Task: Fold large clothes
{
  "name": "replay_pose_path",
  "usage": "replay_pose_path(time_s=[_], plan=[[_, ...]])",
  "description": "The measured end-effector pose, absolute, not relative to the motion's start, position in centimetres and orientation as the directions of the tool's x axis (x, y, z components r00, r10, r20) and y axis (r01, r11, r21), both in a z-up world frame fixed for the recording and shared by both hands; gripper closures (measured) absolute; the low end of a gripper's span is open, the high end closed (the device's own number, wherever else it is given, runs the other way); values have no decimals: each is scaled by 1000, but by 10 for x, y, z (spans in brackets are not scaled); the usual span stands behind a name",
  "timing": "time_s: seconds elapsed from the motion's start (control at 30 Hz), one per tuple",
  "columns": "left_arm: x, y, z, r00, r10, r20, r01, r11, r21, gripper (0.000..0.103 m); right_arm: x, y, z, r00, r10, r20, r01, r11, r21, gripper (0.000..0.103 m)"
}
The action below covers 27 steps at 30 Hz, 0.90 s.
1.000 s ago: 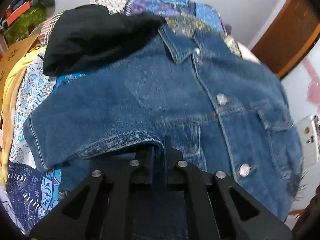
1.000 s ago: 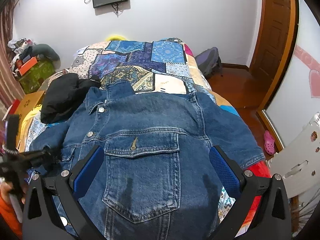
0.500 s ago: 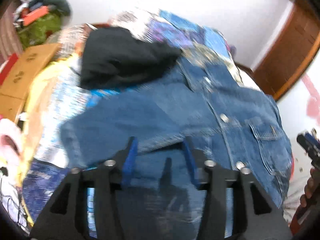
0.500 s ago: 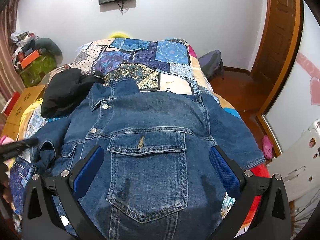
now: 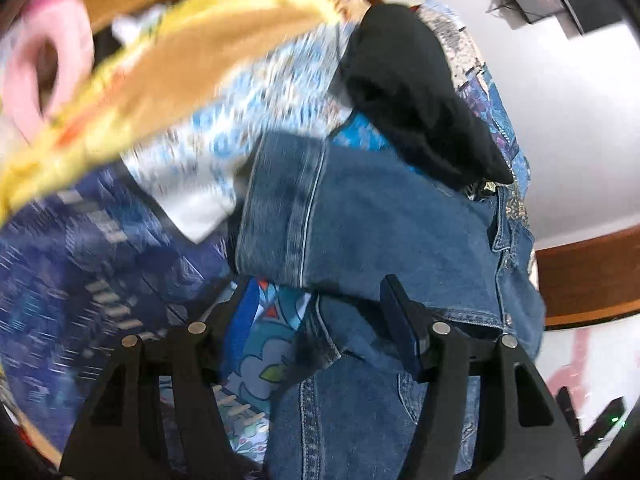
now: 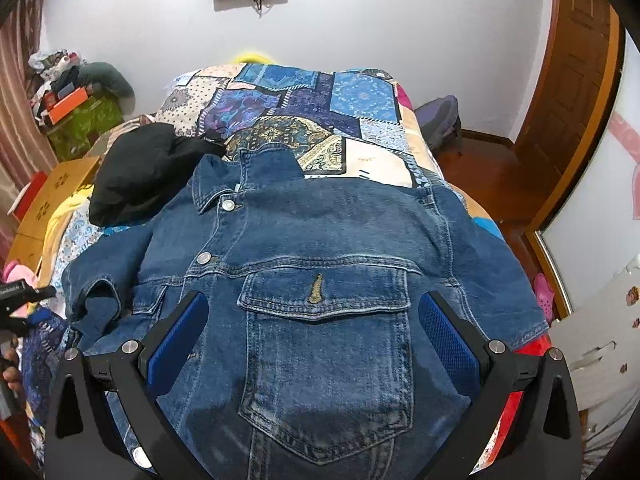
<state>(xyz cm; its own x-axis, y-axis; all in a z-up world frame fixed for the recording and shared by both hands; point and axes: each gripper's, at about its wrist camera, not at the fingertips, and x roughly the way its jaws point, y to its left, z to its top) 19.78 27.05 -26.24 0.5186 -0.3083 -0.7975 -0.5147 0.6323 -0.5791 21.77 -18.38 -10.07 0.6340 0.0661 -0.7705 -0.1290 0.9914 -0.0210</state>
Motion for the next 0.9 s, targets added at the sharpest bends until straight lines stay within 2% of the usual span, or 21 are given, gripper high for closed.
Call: replay_pose_path(time_s=[0.3,0.47,0.53,0.63,0.7,0.73,0.8,0.9], plan=[[219,265,-308,522,-472,-710,-530,473,-704,42,225,-166,-104,622,72,-780,-168,985,-43,0],[228,266,-318,549,-502,-669,-532,408,-742,42,226,-161,-106,617,65,-784,-185,981,-64,0],[232,266,-317,552,-480,-681,-532,426,-732,43,225,-161,-107,615,65,-786,-185,981,-64,0],[238,260,-307,549,-427,-718,-517,501,-693,55,224,-163,-107,615,68,-785,-181,982,-56,0],[244,252,-295,546,-406,-733,-472,574,-669,83,223,-166,-106,618,67,-783,-176,983,-54,0],[247,247,-286,540,-378,-752,-451,625,-638,85,222,-167,-105,619,67,-782,-173,983,-53,0],[253,233,-264,540,-270,-797,-415,739,-531,96,222,-171,-104,621,67,-781,-166,985,-48,0],[258,215,-229,572,-177,-801,-352,829,-434,99,219,-178,-102,629,70,-774,-154,987,-36,0]])
